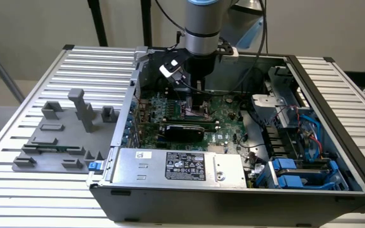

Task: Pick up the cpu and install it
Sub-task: 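Place the cpu into insertion slot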

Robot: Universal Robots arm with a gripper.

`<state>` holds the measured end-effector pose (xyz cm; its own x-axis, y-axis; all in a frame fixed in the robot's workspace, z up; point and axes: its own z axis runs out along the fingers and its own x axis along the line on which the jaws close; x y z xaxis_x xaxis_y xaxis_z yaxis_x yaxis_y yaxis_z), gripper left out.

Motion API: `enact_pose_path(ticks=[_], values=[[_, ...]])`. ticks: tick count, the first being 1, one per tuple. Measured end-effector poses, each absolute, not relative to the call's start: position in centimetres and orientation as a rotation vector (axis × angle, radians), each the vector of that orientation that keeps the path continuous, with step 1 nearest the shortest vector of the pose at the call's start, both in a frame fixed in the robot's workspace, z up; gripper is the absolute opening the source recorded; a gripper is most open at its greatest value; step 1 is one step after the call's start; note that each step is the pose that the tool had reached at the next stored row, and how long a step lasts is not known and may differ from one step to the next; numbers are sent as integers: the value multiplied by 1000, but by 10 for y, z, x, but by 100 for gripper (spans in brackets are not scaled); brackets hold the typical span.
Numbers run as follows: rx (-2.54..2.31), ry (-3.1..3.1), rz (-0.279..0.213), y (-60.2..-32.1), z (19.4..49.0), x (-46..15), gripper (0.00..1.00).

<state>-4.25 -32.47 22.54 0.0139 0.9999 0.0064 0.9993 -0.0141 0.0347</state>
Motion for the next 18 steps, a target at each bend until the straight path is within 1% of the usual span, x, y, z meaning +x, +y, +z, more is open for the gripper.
enact_pose_path(ticks=[18], values=[[2239,2178,39,-325,215,-39,55]])
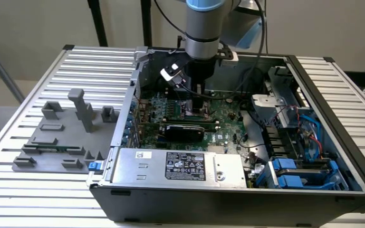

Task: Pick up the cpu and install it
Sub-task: 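Place the cpu into insertion slot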

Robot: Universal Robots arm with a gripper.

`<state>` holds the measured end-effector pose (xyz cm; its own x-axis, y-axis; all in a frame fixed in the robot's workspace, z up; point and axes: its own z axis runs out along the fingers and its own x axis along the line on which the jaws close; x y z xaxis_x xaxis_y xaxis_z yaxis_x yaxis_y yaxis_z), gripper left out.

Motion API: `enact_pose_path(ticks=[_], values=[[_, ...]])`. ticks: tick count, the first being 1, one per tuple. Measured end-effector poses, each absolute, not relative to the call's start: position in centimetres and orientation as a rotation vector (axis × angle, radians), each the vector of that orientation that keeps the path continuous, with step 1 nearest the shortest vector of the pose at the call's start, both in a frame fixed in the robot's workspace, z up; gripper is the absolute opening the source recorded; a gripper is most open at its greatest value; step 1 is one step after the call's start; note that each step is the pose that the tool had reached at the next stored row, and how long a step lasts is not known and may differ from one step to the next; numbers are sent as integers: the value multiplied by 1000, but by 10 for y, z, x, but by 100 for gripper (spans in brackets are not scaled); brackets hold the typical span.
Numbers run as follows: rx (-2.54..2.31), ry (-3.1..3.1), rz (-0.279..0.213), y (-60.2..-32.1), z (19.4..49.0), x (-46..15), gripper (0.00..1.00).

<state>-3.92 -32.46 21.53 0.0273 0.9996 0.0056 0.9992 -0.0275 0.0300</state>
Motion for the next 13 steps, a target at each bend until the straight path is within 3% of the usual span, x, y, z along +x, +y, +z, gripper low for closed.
enact_pose_path(ticks=[13], values=[[2244,2180,32,-325,208,-37,55]])
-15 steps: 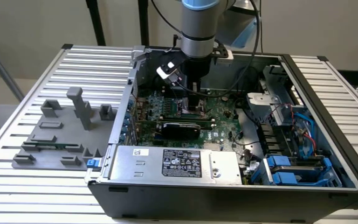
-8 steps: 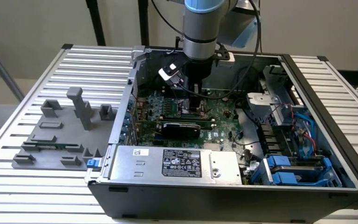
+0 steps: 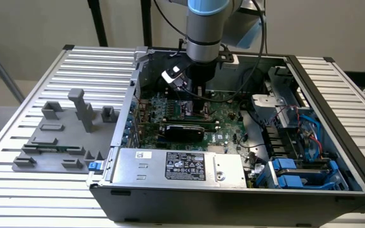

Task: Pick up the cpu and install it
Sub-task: 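Place the cpu into insertion slot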

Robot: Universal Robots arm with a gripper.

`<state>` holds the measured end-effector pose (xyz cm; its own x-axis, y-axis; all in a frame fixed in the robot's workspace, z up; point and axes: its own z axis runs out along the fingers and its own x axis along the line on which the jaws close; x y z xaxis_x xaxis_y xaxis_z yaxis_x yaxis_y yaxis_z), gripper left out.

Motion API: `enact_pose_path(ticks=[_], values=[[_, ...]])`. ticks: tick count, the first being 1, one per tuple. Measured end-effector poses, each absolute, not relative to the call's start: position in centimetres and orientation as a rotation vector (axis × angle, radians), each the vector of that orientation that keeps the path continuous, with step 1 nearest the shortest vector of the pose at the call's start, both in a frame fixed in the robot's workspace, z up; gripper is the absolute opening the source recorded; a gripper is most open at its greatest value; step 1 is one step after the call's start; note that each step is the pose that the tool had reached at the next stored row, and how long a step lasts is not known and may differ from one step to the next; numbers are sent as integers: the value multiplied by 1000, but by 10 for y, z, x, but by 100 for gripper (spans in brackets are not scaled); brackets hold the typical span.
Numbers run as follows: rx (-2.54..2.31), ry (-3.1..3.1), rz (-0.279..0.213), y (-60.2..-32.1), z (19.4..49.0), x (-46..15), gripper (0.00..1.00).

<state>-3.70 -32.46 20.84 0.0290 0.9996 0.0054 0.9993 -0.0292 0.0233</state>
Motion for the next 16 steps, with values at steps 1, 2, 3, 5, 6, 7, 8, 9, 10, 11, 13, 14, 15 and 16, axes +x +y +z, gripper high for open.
enact_pose_path(ticks=[1,2,3,5,6,7,8,9,10,11,13,14,15,16], values=[[2244,2180,32,-325,208,-37,55],[2244,2180,32,-324,207,-37,55],[2244,2180,32,-324,207,-38,55],[2244,2180,31,-324,206,-38,55],[2244,2180,31,-324,205,-38,55],[2244,2179,31,-323,205,-38,55],[2245,2179,31,-323,205,-38,55],[2245,2179,31,-323,204,-38,55],[2245,2178,31,-322,204,-39,55],[2246,2178,31,-322,203,-39,55],[2247,2177,31,-322,203,-39,55],[2247,2177,31,-322,203,-39,55],[2247,2176,30,-322,203,-39,55],[2247,2176,30,-322,202,-39,55]])
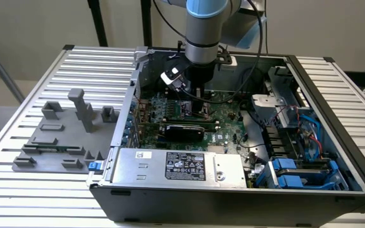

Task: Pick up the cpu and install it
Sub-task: 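Place the cpu into insertion slot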

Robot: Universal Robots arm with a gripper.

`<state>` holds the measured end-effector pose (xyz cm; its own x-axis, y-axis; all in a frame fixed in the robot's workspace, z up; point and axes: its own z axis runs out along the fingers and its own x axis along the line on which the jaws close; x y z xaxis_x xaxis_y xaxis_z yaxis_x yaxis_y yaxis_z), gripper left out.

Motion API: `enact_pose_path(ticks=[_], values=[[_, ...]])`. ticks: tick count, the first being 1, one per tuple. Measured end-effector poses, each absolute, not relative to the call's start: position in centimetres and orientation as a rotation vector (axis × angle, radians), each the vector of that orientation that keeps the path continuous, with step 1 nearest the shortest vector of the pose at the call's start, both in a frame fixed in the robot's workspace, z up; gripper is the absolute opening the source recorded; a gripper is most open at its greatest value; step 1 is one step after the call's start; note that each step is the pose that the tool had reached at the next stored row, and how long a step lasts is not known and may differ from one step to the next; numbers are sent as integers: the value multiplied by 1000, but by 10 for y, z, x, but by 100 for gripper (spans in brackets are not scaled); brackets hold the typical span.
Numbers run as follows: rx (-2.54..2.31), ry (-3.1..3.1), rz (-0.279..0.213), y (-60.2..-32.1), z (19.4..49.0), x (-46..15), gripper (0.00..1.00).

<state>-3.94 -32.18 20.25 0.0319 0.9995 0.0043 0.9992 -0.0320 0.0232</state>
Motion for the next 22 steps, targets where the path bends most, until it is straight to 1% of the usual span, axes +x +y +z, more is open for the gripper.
enact_pose_path(ticks=[22], values=[[2248,2166,21,-321,199,-39,55]])
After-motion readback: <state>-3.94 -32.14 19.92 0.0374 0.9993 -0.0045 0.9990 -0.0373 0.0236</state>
